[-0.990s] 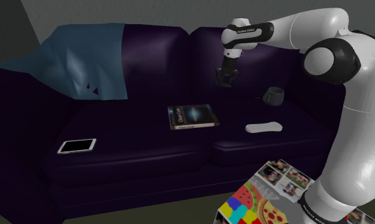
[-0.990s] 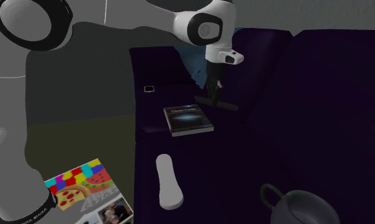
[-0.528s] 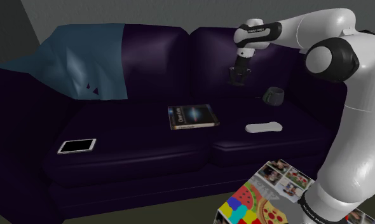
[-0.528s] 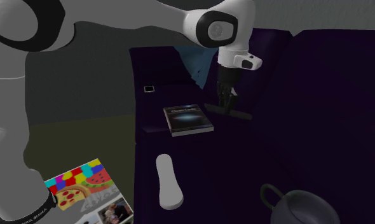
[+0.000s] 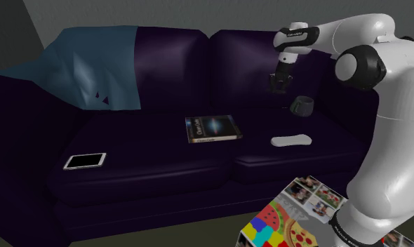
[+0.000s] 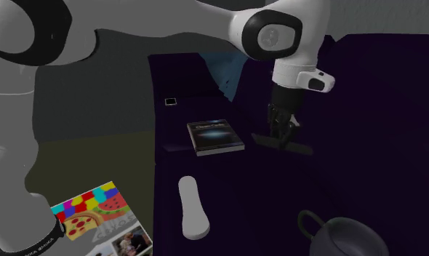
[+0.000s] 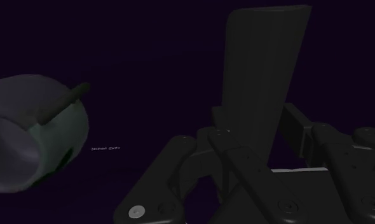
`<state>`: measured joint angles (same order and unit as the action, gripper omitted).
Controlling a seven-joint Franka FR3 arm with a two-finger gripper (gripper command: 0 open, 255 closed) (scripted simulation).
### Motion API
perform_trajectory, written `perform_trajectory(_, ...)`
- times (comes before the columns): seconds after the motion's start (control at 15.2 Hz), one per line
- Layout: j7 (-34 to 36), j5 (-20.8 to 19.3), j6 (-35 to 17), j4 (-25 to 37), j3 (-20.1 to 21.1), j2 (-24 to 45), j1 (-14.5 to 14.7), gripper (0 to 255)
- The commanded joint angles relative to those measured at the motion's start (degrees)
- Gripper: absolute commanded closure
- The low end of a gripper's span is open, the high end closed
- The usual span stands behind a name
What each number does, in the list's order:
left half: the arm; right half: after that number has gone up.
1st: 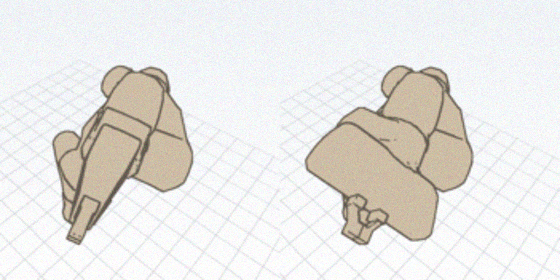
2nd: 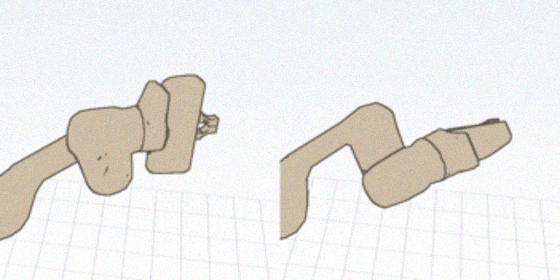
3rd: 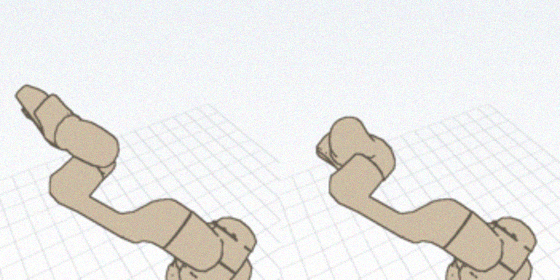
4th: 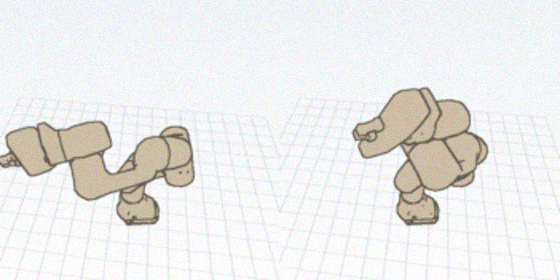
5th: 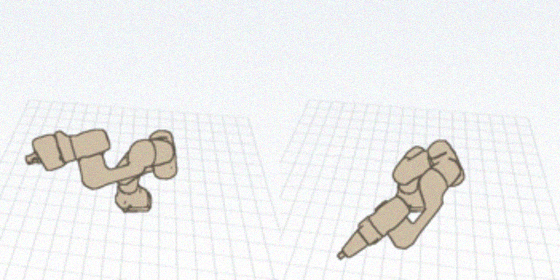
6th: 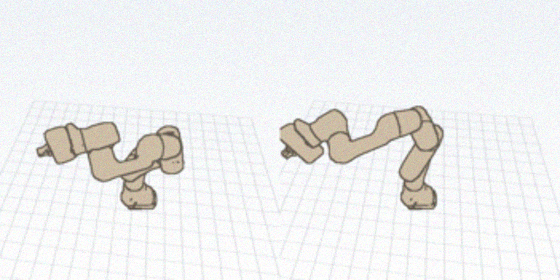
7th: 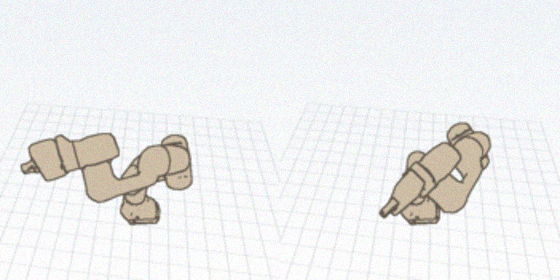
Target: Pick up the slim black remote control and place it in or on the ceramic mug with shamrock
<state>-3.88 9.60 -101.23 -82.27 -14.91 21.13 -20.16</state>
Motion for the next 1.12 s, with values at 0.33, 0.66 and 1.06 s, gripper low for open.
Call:
perform_trajectory(0.33, -8.24, 2.03, 3.90, 9.24, -1.98, 6.29, -7.26, 255)
perform_trajectory(0.66, -13.33, 3.83, 8.08, 19.57, -2.70, 13.02, -13.32, 255)
perform_trajectory(1.06, -17.27, 6.09, 15.46, 38.47, -2.30, 24.73, -21.55, 255)
